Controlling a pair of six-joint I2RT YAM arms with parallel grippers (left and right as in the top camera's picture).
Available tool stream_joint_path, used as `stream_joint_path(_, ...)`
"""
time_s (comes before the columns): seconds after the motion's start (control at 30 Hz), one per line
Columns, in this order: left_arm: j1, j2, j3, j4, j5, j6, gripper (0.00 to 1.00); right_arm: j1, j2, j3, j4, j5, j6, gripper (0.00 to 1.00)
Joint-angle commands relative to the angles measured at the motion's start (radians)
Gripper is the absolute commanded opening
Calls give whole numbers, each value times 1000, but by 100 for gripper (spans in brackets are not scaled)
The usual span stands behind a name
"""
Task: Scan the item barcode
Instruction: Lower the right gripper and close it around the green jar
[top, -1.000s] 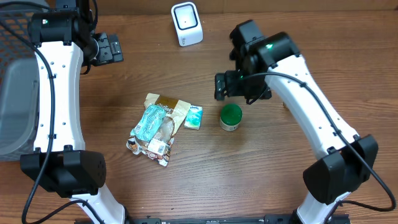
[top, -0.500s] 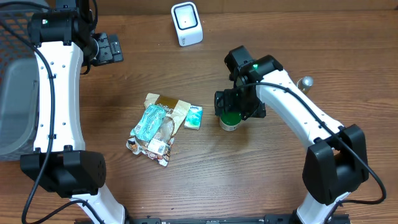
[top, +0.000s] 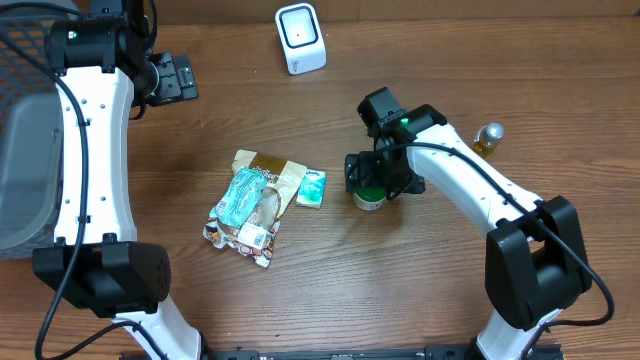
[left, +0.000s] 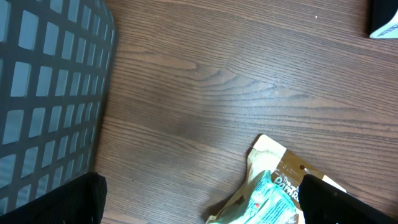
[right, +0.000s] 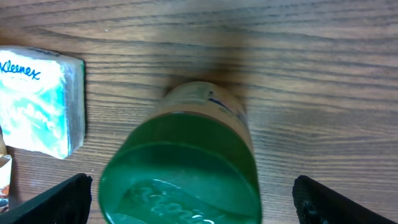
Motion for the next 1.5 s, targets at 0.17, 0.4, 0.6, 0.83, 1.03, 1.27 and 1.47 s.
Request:
stream_joint_path(0.17,3,-16,13,1,-2,-10,100,28,-13,-5,35,-6,7,85)
stream_joint_path(0.4,3,-16,13,1,-2,-10,100,28,-13,-5,30,15,7,65)
stream_joint_path(0.6,3,-16,13,1,-2,-10,99,28,-13,-5,30,63,8,61)
stream_joint_path(0.83,3,-16,13,1,-2,-10,100,28,-13,-5,27,179,151,59)
stream_joint_path(1.03,3,-16,13,1,-2,-10,100,27,-13,-5,16,245,196,59)
stream_joint_path(1.27,3,-16,13,1,-2,-10,100,27,-13,-5,16,245,198,64)
stream_joint_path(1.47,3,-16,13,1,-2,-10,100,27,-13,-5,21,241,193,100)
